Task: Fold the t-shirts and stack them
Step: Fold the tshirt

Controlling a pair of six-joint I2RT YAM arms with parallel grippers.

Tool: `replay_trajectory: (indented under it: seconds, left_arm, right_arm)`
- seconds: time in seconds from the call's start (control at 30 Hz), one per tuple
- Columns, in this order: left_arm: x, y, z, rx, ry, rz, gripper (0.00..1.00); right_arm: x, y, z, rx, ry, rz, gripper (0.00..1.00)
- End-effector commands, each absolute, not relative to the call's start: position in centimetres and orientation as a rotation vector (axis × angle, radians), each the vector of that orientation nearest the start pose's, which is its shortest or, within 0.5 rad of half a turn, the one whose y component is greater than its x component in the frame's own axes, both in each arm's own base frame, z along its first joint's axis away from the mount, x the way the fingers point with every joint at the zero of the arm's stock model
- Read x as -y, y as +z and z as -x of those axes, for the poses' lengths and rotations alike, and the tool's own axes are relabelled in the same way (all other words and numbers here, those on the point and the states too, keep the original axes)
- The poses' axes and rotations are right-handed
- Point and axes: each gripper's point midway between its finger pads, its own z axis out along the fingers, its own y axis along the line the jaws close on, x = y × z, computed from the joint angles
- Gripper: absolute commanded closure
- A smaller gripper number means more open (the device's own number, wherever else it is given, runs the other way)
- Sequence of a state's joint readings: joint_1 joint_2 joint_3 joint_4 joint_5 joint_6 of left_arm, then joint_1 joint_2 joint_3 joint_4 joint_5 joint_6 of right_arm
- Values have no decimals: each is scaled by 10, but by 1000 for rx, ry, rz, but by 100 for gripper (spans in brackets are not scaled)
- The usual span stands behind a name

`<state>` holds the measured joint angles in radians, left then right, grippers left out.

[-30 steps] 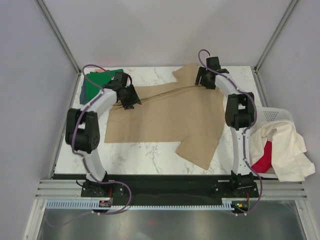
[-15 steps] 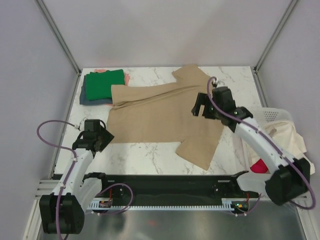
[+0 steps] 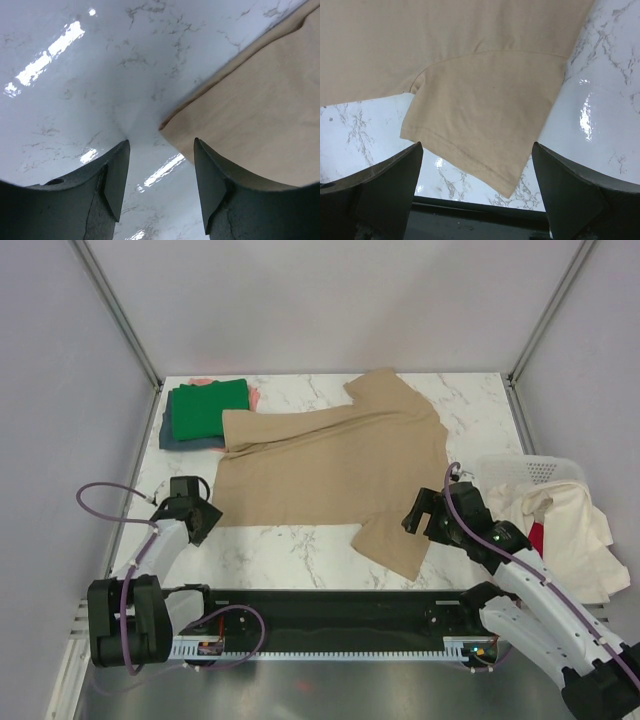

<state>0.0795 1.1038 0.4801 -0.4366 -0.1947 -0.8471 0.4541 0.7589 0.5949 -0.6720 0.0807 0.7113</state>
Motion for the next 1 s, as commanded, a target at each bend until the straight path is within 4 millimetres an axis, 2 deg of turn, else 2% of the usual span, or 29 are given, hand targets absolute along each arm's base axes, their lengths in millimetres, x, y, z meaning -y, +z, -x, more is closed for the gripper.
replay_trajectory:
  seconds: [0.0,0.07,0.2,0.3,0.33,0.4,0.43,0.47,0.5,0.57,0.73,0.97]
  left_arm:
    - [-34,34,-258,-2175,-14,1258,39]
    - [-33,32,-261,-2177,-20,1253,39]
    - [-30,32,-273,-2180,-61,1215,41]
    - [-27,31,-279,-2188,-87,1191,48]
    - [-25,31,-280,-2194,-102,1178,58]
    - [-24,33,-281,-2188,-115,1164,66]
    - [-23,34,-281,-2183,-123,1160,76]
    - [-23,33,-280,-2184,-124,1156,79]
    - [-23,36,-281,-2170,-133,1150,88]
    - [-22,36,-279,-2166,-141,1147,96]
    - [-22,40,-277,-2133,-156,1136,98]
    - [-22,39,-276,-2132,-156,1137,98]
  right_arm:
    - [-114,117,-196,-2411,471,-364,2]
    - [-114,114,-195,-2422,466,-365,2]
    - [-107,86,-187,-2514,384,-430,2]
    - [-111,71,-180,-2551,376,-493,2]
    - [-111,69,-179,-2547,372,-536,2]
    - [-106,63,-174,-2544,305,-552,2]
    - [-105,62,-173,-2536,295,-592,2]
    - [-103,60,-170,-2535,266,-598,2]
    - [-102,55,-167,-2541,257,-609,2]
    - [-108,50,-162,-2551,275,-628,2]
    - [-113,35,-145,-2584,247,-649,2]
    - [-139,20,-122,-2637,262,-577,14]
